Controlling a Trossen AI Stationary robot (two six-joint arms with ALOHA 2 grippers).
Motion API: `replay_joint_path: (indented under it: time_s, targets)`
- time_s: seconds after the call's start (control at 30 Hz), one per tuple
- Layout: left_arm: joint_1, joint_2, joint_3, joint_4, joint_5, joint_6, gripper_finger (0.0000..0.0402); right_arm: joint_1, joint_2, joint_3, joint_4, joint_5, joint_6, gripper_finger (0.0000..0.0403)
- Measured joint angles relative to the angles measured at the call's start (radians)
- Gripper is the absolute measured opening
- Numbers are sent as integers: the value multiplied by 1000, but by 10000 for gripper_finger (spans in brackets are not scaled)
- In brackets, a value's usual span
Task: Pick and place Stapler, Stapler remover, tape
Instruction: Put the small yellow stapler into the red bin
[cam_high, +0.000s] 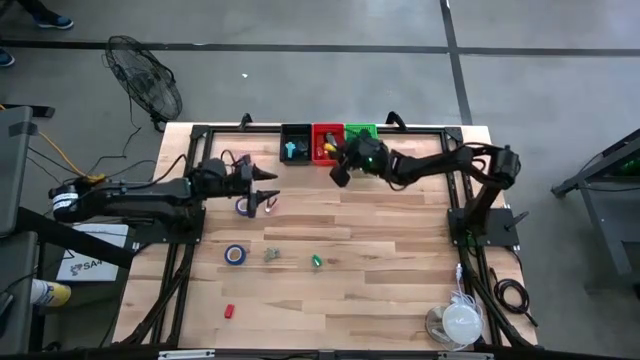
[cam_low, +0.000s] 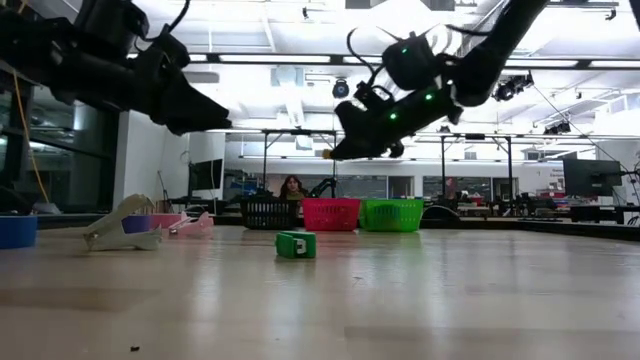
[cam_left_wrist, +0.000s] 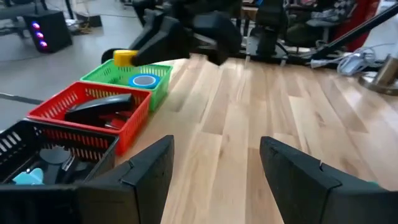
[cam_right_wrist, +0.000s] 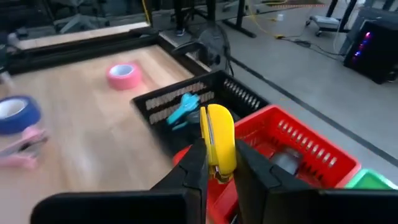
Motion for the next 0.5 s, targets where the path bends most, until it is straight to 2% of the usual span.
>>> replay_joint_path:
  time_s: [0.13, 0.2, 0.37, 0.5]
  targets:
    - [-41, 0, 0, -2, -42, 19, 234, -24, 85, 99, -44, -59, 11, 41]
    - [-46, 0, -1, 1, -44, 20, 234, -26, 128, 173, -128, -59, 5, 41]
    - [-43, 0, -1, -13, -48, 20, 234, -43, 196, 347, -408, 33, 55, 50]
    - [-43, 0, -1, -37, -47, 23, 234, -55, 206, 409, -513, 58, 93, 57]
